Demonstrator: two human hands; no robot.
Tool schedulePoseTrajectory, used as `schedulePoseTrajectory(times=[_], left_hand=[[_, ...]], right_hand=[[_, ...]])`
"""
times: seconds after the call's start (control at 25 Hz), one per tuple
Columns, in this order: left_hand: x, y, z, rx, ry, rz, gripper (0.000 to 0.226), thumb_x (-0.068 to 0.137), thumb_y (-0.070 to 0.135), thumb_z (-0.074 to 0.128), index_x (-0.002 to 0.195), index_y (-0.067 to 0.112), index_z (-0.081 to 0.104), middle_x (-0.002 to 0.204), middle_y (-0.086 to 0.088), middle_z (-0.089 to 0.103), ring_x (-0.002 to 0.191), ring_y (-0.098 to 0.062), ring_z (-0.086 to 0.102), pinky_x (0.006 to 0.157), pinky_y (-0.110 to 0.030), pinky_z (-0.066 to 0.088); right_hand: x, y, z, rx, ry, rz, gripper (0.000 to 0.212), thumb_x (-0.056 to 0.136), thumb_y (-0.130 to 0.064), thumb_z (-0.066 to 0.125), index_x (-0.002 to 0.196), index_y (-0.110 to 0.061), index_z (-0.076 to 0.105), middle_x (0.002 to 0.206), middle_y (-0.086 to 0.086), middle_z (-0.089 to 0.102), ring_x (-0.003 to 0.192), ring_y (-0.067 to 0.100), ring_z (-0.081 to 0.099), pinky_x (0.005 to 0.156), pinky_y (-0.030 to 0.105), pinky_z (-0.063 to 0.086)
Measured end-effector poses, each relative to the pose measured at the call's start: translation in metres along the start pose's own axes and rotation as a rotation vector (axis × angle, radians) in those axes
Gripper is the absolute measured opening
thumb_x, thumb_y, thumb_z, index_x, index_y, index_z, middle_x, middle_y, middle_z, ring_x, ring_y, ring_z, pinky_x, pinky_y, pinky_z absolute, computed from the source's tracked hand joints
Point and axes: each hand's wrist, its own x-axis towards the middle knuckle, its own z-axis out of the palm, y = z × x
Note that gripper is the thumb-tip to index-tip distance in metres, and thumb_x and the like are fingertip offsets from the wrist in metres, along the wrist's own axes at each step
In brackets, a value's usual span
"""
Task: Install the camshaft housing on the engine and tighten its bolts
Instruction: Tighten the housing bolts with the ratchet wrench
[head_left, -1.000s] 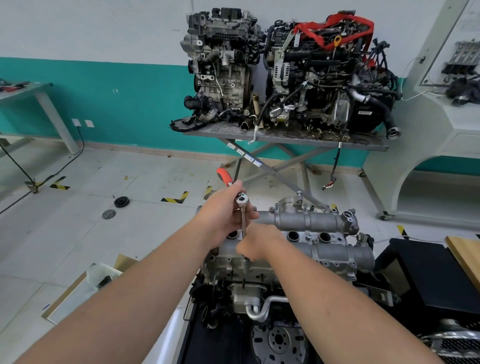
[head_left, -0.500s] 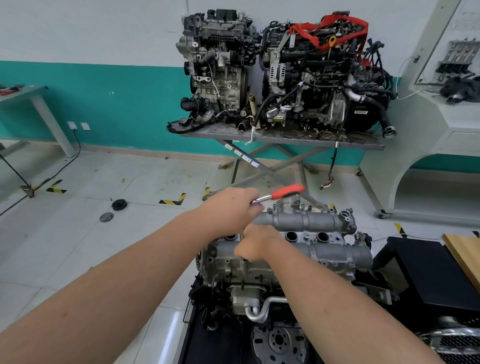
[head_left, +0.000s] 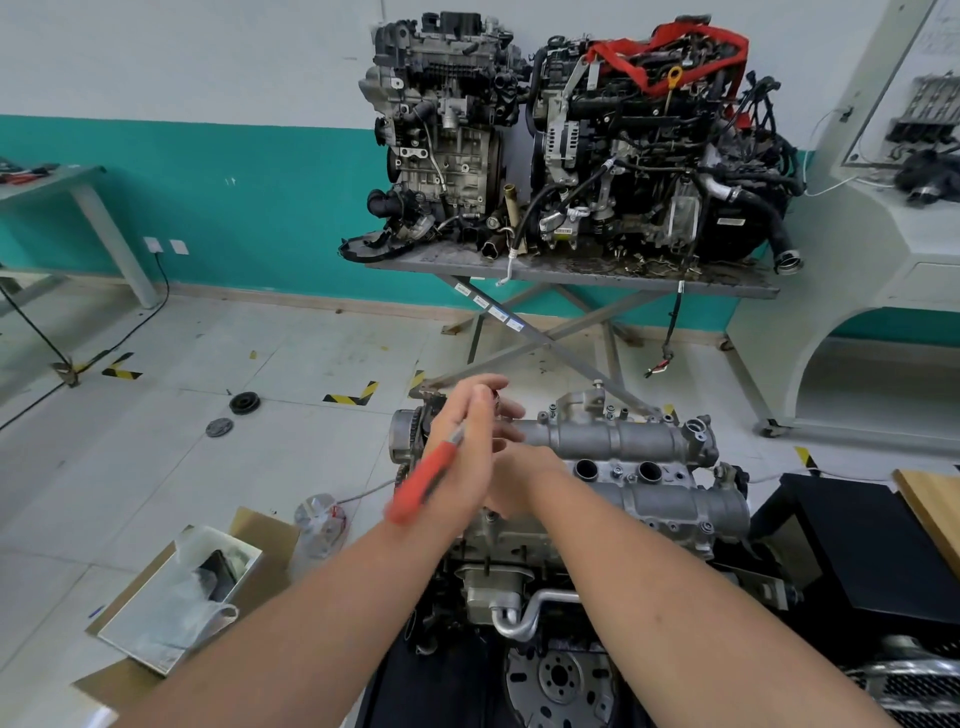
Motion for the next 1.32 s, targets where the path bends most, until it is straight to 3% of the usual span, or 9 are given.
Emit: schedulePoseTrajectory(times=[0.16, 0.28, 0.44, 0.64, 0.76, 0.92, 1.12, 1.2, 1.32], left_hand=[[0.011, 0.011, -0.002, -0.319, 0.067, -0.327, 0.037, 0.102, 0.045, 0.043, 0.094, 0.018, 0.067, 0.068, -0.007, 0.066, 0.060, -0.021, 0.064, 0.073, -0.037, 0.047], [0.027, 0.031, -0.010, -0.075, 0.026, -0.477, 0.027, 0.101, 0.038, 0.046, 0.096, 0.013, 0.056, 0.059, -0.004, 0.064, 0.059, -0.023, 0.068, 0.073, -0.039, 0.050], [0.034, 0.048, -0.007, 0.345, -0.170, -0.481, 0.026, 0.098, 0.039, 0.041, 0.089, 0.016, 0.048, 0.058, -0.004, 0.063, 0.057, -0.018, 0.060, 0.044, -0.025, 0.029], [0.026, 0.036, -0.002, 0.087, -0.238, -0.607, 0.039, 0.092, 0.055, 0.051, 0.067, 0.025, 0.051, 0.052, 0.001, 0.045, 0.047, -0.014, 0.042, 0.042, -0.023, 0.027], [0.024, 0.028, -0.001, 0.050, -0.262, -0.588, 0.045, 0.089, 0.058, 0.053, 0.060, 0.024, 0.051, 0.052, 0.000, 0.039, 0.046, -0.015, 0.035, 0.046, -0.024, 0.026], [0.025, 0.029, -0.003, -0.039, -0.239, -0.590, 0.046, 0.091, 0.056, 0.053, 0.060, 0.023, 0.048, 0.052, 0.000, 0.035, 0.048, -0.016, 0.032, 0.048, -0.026, 0.025], [0.021, 0.037, -0.002, -0.109, -0.187, -0.567, 0.049, 0.095, 0.054, 0.049, 0.056, 0.024, 0.046, 0.049, 0.003, 0.032, 0.046, -0.013, 0.026, 0.044, -0.023, 0.021], [0.027, 0.047, 0.001, -0.128, -0.176, -0.542, 0.050, 0.095, 0.054, 0.048, 0.055, 0.024, 0.045, 0.048, 0.005, 0.032, 0.044, -0.012, 0.025, 0.043, -0.023, 0.020], [0.033, 0.059, 0.003, -0.125, -0.188, -0.532, 0.049, 0.095, 0.053, 0.048, 0.055, 0.024, 0.045, 0.048, 0.005, 0.032, 0.044, -0.012, 0.026, 0.044, -0.023, 0.021]], right_hand=[[0.001, 0.000, 0.002, -0.005, -0.004, 0.052, 0.015, 0.082, -0.027, 0.053, 0.090, -0.017, 0.059, 0.092, 0.005, 0.068, 0.086, 0.028, 0.063, 0.080, 0.039, 0.055], [-0.003, 0.002, 0.002, 0.090, 0.028, 0.093, 0.010, 0.075, -0.028, 0.055, 0.079, -0.018, 0.057, 0.086, 0.005, 0.066, 0.084, 0.027, 0.062, 0.070, 0.034, 0.052], [-0.005, 0.006, 0.008, 0.073, 0.067, 0.060, 0.016, 0.081, -0.036, 0.057, 0.084, -0.021, 0.053, 0.091, 0.000, 0.061, 0.086, 0.024, 0.058, 0.064, 0.033, 0.042], [-0.008, 0.012, 0.015, -0.013, 0.114, -0.090, 0.038, 0.097, -0.048, 0.048, 0.116, -0.017, 0.059, 0.108, 0.007, 0.063, 0.104, 0.029, 0.059, 0.074, 0.035, 0.043], [-0.012, 0.012, 0.018, 0.094, 0.069, -0.143, 0.021, 0.099, -0.038, 0.045, 0.094, -0.020, 0.055, 0.088, 0.004, 0.060, 0.097, 0.031, 0.062, 0.076, 0.037, 0.046], [-0.017, 0.006, 0.022, 0.285, 0.075, -0.042, 0.024, 0.090, -0.017, 0.058, 0.071, -0.025, 0.046, 0.075, 0.004, 0.063, 0.069, 0.026, 0.068, 0.069, 0.038, 0.059], [-0.025, -0.005, 0.019, 0.221, 0.206, -0.099, 0.021, 0.082, -0.013, 0.060, 0.070, -0.025, 0.048, 0.084, 0.009, 0.069, 0.083, 0.031, 0.068, 0.076, 0.038, 0.056], [-0.020, -0.006, 0.010, 0.277, 0.221, -0.099, 0.011, 0.080, -0.013, 0.061, 0.078, -0.021, 0.053, 0.077, 0.007, 0.066, 0.074, 0.031, 0.065, 0.074, 0.039, 0.056], [-0.017, -0.005, -0.002, 0.251, 0.205, -0.116, 0.021, 0.080, -0.012, 0.058, 0.074, -0.024, 0.042, 0.065, 0.008, 0.063, 0.059, 0.022, 0.057, 0.067, 0.039, 0.056]])
